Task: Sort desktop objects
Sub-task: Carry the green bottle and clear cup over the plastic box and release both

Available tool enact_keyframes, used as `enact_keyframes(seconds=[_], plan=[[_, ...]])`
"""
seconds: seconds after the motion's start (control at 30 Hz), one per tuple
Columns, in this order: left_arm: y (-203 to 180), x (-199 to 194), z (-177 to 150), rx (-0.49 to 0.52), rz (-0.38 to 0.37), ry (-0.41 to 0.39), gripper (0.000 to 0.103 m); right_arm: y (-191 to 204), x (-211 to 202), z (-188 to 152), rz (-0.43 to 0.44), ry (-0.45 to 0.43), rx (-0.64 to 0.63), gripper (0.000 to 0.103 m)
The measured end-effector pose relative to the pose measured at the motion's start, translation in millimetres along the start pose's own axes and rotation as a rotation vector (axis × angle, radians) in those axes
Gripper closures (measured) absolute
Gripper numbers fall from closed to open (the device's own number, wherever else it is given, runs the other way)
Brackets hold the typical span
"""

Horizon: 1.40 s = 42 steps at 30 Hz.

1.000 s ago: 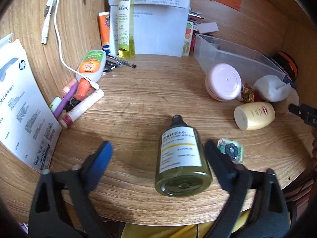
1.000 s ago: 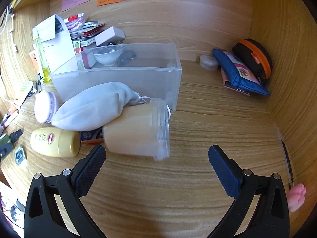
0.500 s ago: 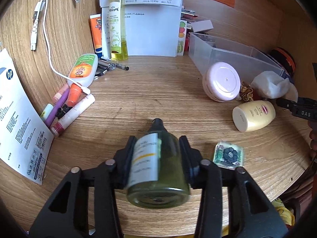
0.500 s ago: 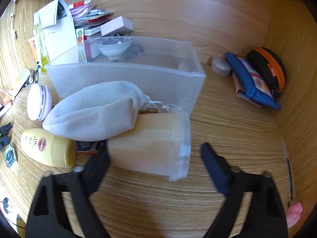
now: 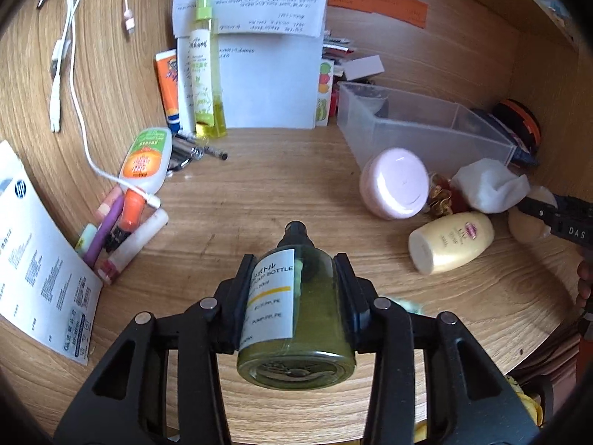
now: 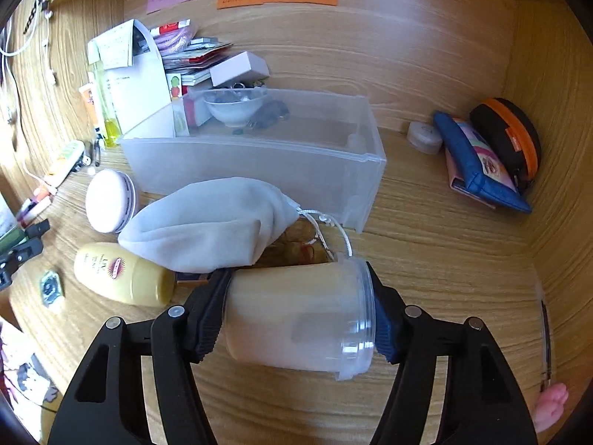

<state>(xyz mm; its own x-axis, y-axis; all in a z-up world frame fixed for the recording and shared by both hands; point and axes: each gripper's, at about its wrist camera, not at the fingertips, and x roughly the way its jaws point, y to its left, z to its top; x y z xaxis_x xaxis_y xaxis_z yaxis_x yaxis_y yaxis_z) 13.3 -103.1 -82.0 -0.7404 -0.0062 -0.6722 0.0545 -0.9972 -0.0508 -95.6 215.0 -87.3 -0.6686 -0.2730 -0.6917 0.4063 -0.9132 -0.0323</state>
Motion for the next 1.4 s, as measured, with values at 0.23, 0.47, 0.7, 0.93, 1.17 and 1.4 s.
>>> enact_keyframes(seconds=[0.23,0.47,0.7,0.93,1.17,1.4], plan=[[-21.8,-9.0,30.1,0.028,-0.053,-0.05,0.062,-15.8,-21.1,-5.1,0.039,-0.037,0.049,0.041],[-43.3,-17.4,60.5,0.057,-0.125,-0.09,0.062,-28.4,-47.0,6.1,0.035,-0.098,0.035,0.041],[-65.1,-26.9,96.4,0.103,-0.21,-0.126,0.062,-31.8,-62.3,28.6,0.058,-0.153,-0.002,0.041],[-88.5,-24.9,132.3,0.173,-0.212,-0.139,0.062,-31.7,-66.9,59.8,0.084,-0.193,-0.044,0.041],[-105.8,-1.2,161.5,0.209,-0.209,-0.116,0.062,-26.0,-58.6,93.8,0.103,-0.208,-0.098,0.041],[-118.1,31.8,182.9,0.235,-0.205,-0.069,0.062,-20.7,-31.9,120.4,0.132,-0.181,-0.133,0.041]])
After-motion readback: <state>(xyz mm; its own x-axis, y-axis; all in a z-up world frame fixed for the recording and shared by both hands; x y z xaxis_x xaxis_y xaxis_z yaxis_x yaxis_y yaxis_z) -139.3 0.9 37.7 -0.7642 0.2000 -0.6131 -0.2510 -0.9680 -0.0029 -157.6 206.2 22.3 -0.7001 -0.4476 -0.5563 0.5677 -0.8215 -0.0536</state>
